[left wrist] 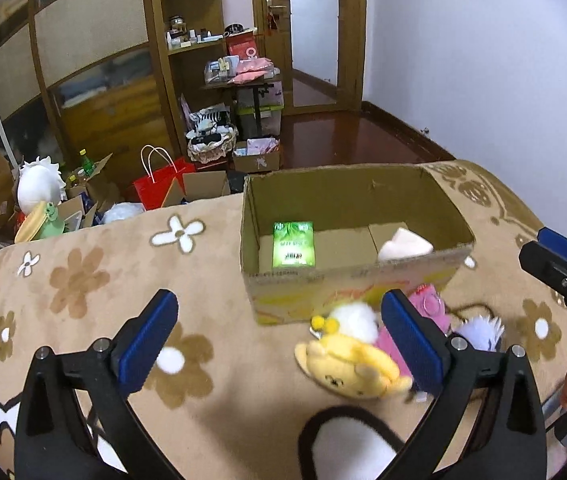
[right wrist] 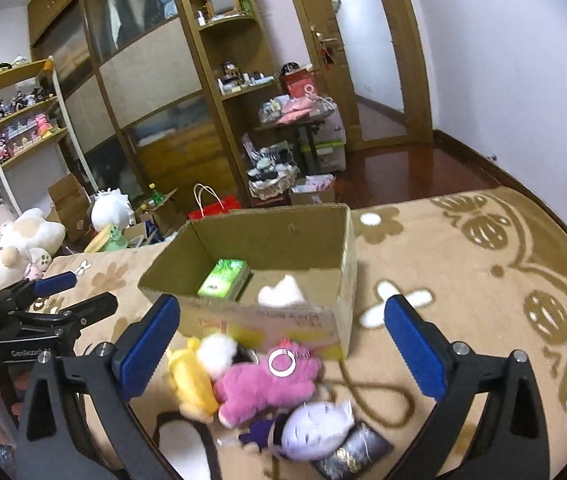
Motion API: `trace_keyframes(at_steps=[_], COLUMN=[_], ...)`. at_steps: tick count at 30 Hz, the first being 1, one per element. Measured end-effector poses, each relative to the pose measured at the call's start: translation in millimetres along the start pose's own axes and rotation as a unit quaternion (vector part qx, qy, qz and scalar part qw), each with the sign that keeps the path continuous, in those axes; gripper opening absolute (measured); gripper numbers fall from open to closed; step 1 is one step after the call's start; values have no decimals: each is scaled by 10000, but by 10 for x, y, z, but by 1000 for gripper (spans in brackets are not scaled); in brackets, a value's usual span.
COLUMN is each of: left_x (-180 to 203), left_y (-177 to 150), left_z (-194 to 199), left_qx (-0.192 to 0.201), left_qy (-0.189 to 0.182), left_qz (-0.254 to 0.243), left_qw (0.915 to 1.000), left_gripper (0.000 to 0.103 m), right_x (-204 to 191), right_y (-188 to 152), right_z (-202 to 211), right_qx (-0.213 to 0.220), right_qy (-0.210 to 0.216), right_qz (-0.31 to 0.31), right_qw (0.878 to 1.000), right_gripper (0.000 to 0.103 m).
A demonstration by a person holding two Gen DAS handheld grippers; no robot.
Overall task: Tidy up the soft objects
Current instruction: 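Lower left tool to yellow plush dog while right tool reaches white-haired doll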
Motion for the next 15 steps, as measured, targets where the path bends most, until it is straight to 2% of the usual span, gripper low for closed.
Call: trace_keyframes(at_steps=[7, 15], left_x=[74, 116], left_y=[-169, -261], left_z=[50, -47], left_qx=[-176, -364], left_qy=[36, -59], left_qz=[-87, -112], left_qw=[9998, 9993], left_gripper=[101, 101], right_x=[95, 167], right_y=[-238, -413], right_z=[135, 56], right_qx=[-296, -631], right_qy=[-139, -199], right_qz=[-213, -435], right_qw=[9992, 9969], right_gripper=[103, 103])
Point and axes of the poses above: each gripper's, at about its wrist camera, not at the fingertips, and z roughly against the way its jaws point, x to its right, y to its top, the point moved 9 cm from there along -z, roughly the way its jaws point, and after that the axes turned 9 degrees about -x, right-handed, at the moved point
